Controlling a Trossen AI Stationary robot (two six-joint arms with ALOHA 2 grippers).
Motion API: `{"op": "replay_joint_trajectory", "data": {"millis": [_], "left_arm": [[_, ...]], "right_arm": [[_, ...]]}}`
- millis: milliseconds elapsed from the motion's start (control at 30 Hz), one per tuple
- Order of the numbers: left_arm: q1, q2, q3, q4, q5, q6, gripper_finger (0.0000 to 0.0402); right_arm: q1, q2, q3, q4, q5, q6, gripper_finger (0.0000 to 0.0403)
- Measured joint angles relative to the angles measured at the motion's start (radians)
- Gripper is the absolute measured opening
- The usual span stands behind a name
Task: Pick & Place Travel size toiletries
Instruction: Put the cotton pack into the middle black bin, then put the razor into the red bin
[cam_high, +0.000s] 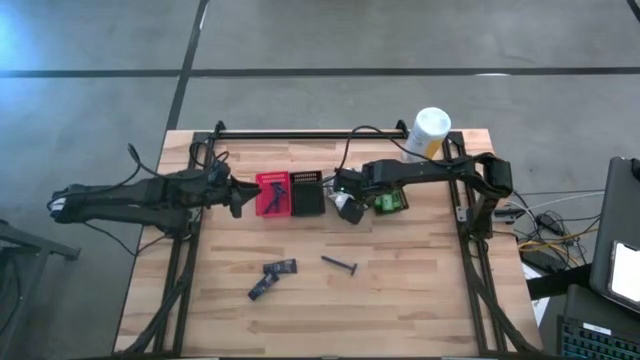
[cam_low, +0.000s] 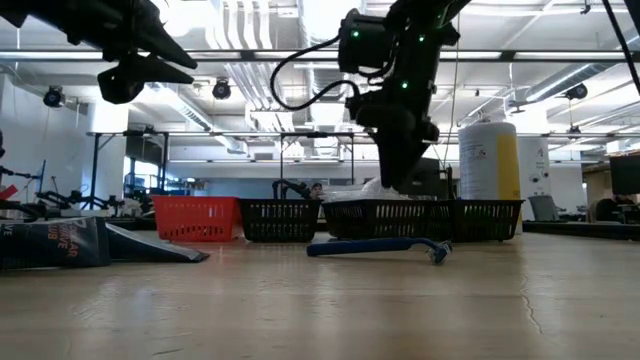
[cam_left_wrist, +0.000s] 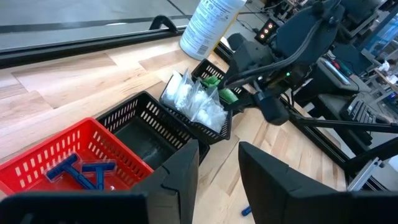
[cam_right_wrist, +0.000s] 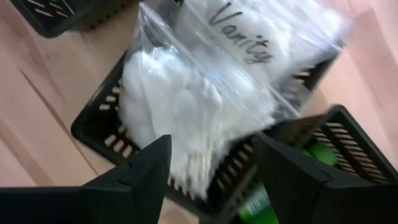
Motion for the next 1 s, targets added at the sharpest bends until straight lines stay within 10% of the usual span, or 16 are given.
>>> {"op": "replay_joint_trajectory", "data": {"millis": [233,533,1000], "left_arm": [[0.0,0.0,0.0,-0.003,0.0,0.014,0.012],[0.0,0.0,0.0,-0.044,0.013,0.042,0.012],[0.0,0.0,-0.003,-0.099,0.027,0.085,0.012]], "right_arm": [[0.001,-0.039,0.001,-0.086,-0.013,0.01,0.0264],[0.089,-0.026,0.001,-0.081,-0.296,0.022,0.0289],[0.353,0.047,0.001,0.157,-0.292,0.065,0.0255]]}}
